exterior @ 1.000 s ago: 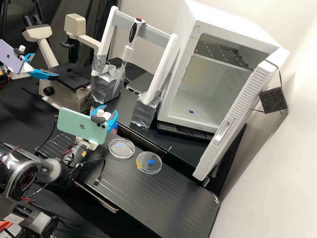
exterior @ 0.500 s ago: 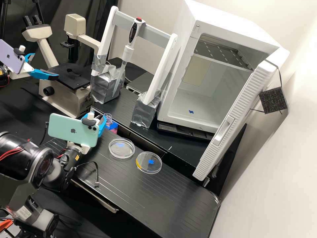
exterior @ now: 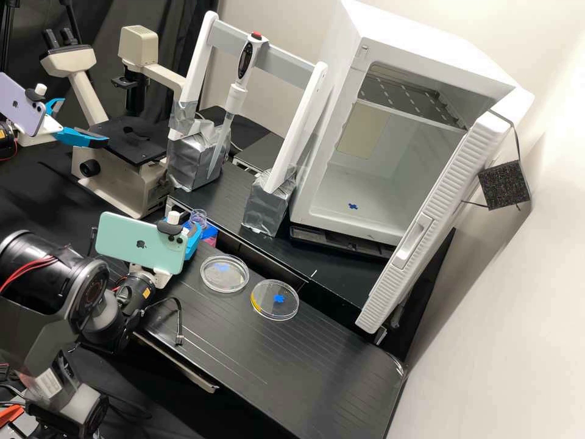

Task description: Open the bottle

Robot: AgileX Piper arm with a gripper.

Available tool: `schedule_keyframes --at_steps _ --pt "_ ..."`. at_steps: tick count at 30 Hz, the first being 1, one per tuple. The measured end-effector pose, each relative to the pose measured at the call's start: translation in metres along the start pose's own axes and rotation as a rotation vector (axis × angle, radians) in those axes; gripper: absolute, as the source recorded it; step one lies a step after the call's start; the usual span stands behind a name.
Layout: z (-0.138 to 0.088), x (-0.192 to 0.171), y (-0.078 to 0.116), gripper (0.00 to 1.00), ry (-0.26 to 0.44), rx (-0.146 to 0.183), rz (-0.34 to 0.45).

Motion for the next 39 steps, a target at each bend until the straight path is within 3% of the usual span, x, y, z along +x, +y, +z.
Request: schedule_keyframes --at_steps 7,8,28,36,39 --pt "0.0 0.0 0.0 0.0 0.0 0.0 0.0" --pt "0.0 0.0 0.0 1.0 0.0 0.0 0.0" --pt "-0.001 0.0 0.001 1.0 0.003 0.0 0.003" --pt "-0.011 -0.005 0.009 1.0 0.062 -0.011 0.044" --pt "-0.015 -0.012 0.012 1.0 0.103 -0.03 0.054"
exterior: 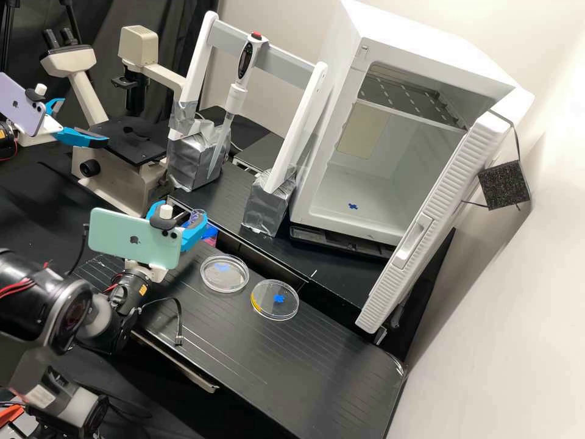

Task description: Open the bottle

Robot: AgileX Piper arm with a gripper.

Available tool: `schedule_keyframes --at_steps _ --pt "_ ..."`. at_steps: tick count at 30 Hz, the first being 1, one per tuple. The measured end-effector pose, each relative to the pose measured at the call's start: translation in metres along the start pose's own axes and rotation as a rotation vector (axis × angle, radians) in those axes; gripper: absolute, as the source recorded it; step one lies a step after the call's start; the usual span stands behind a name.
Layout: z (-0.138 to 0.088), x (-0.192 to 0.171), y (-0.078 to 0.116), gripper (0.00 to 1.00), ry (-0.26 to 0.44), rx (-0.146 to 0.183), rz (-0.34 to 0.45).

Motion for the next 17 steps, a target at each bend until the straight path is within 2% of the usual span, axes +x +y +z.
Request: schedule_keyframes --at_steps 2,4,6,8,13,17 --pt "-0.002 -0.005 0.003 1.0 0.025 -0.006 0.008" --pt "-0.006 -0.01 0.01 1.0 0.051 0.002 0.037" --pt "-0.008 -0.015 0.017 1.0 0.065 -0.001 0.081" --pt "-0.015 -0.02 0.027 1.0 0.091 0.003 0.161" --pt "-0.022 -0.029 0.042 1.0 0.113 0.038 0.289" --pt "-0.018 -0.031 0.048 1.0 0.111 0.096 0.329"
